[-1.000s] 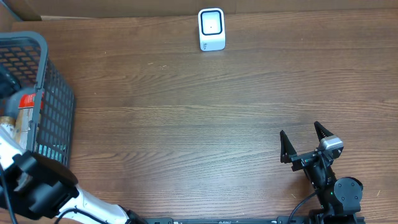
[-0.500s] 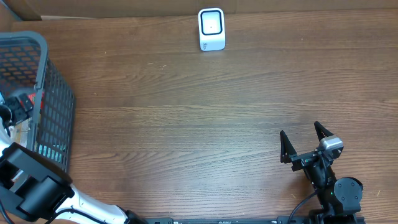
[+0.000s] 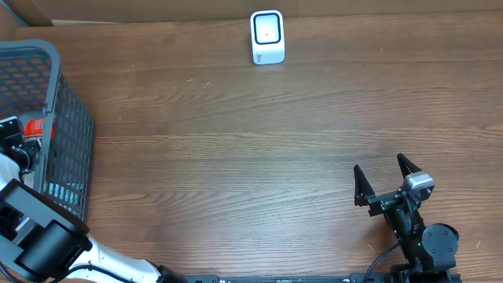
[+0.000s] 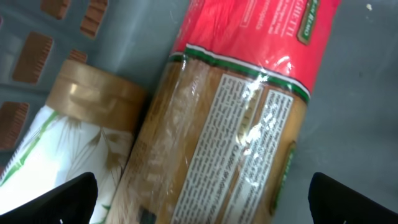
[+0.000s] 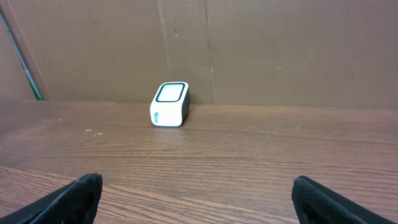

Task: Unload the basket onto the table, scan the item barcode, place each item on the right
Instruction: 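Move the left gripper over the grey basket and reach down inside, then grasp the red-and-tan spaghetti package with the left gripper and lift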

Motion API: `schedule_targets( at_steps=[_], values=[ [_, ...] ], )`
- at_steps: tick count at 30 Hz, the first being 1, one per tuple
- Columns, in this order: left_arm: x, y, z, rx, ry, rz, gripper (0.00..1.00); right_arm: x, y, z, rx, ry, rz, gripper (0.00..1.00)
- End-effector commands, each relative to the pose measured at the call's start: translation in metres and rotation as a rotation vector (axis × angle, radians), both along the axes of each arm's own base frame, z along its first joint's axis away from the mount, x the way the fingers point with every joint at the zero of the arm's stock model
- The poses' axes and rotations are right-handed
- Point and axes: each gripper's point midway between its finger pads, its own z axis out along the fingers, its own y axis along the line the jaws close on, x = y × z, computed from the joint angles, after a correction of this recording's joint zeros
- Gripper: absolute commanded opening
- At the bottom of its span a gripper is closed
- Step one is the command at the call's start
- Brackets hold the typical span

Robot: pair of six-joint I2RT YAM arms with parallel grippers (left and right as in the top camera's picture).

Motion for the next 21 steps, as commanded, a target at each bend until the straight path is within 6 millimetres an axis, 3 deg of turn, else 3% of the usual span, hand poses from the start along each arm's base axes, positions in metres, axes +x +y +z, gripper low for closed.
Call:
schedule_targets(
  at_steps=[1, 14, 21],
  values=[
    [-0.001, 0.001, -0.008, 0.017, 0.012, -0.019, 0.98, 0.000, 0.001, -0.001, 0.004, -0.005, 0.003, 1.00],
    [0.000, -0.013, -0.039, 0.011, -0.047, -0.050, 0.89, 0.000, 0.001, -0.001, 0.004, -0.005, 0.003, 1.00],
    [0.001, -0.014, -0.040, 0.002, -0.061, -0.030, 0.67, 0.000, 0.001, -0.001, 0.004, -0.005, 0.003, 1.00]
  ],
)
